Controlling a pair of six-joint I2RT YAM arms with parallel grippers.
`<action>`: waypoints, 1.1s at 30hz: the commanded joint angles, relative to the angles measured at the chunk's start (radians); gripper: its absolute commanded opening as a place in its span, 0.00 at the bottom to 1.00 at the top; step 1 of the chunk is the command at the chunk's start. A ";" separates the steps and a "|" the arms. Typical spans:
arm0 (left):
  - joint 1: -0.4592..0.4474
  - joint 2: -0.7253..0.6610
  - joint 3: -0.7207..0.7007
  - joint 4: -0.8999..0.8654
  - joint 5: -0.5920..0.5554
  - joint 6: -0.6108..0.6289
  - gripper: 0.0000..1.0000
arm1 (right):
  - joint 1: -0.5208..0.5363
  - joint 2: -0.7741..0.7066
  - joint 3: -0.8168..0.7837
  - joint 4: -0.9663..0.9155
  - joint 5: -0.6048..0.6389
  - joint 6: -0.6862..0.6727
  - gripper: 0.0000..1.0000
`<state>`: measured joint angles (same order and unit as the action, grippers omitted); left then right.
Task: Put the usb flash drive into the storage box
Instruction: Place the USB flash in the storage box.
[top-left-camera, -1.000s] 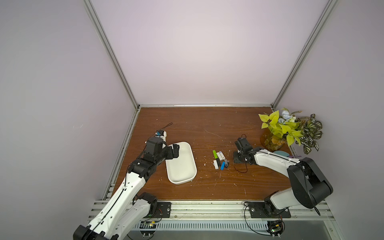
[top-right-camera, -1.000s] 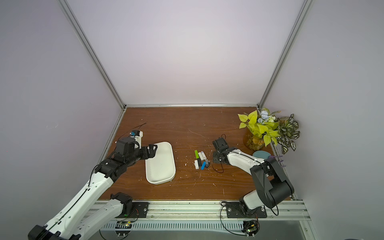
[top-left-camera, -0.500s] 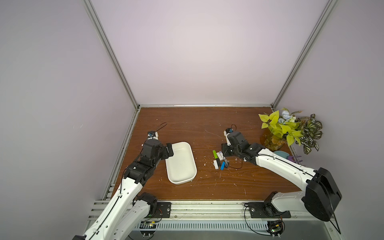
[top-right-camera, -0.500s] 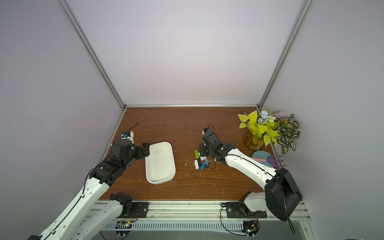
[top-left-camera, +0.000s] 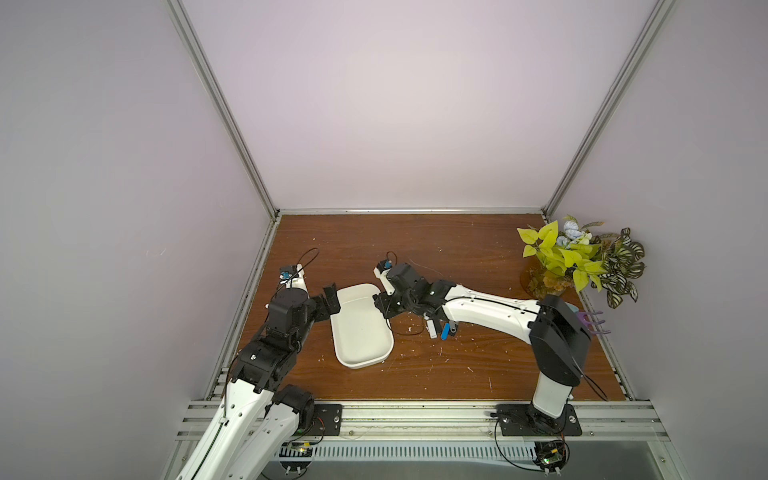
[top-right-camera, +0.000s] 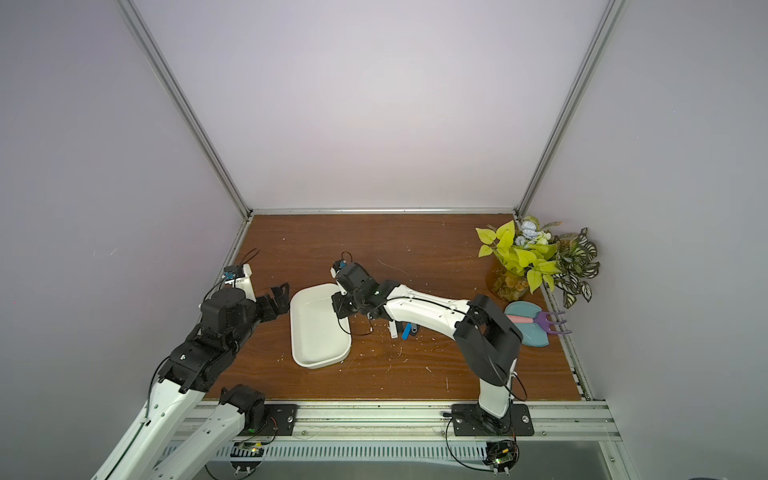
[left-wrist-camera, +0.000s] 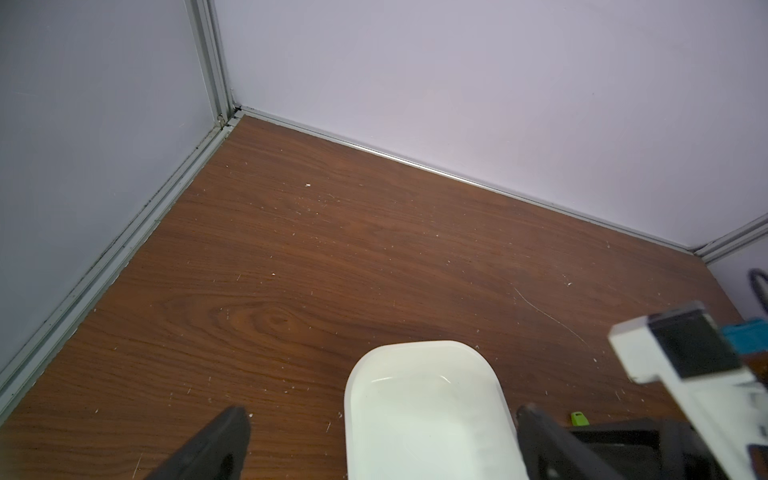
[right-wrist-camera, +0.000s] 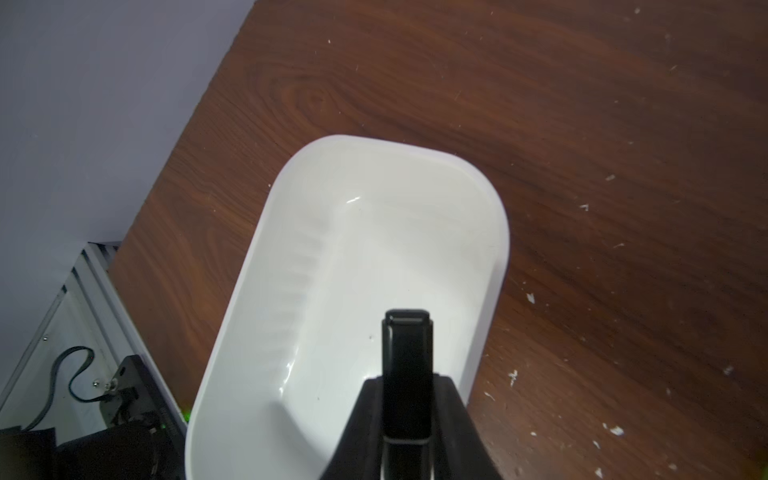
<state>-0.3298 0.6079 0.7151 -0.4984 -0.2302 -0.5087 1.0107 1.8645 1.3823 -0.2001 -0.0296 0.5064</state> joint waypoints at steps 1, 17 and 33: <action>0.006 0.002 0.006 -0.004 -0.014 0.006 1.00 | 0.042 0.088 0.133 -0.052 0.035 0.034 0.06; 0.009 0.020 0.007 -0.005 0.011 0.016 1.00 | 0.068 0.452 0.552 -0.354 0.422 0.136 0.12; 0.009 0.018 0.006 -0.004 0.014 0.016 1.00 | 0.087 0.447 0.623 -0.404 0.446 0.134 0.45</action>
<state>-0.3286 0.6266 0.7151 -0.4980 -0.2218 -0.5014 1.0840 2.3695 1.9625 -0.5831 0.3965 0.6434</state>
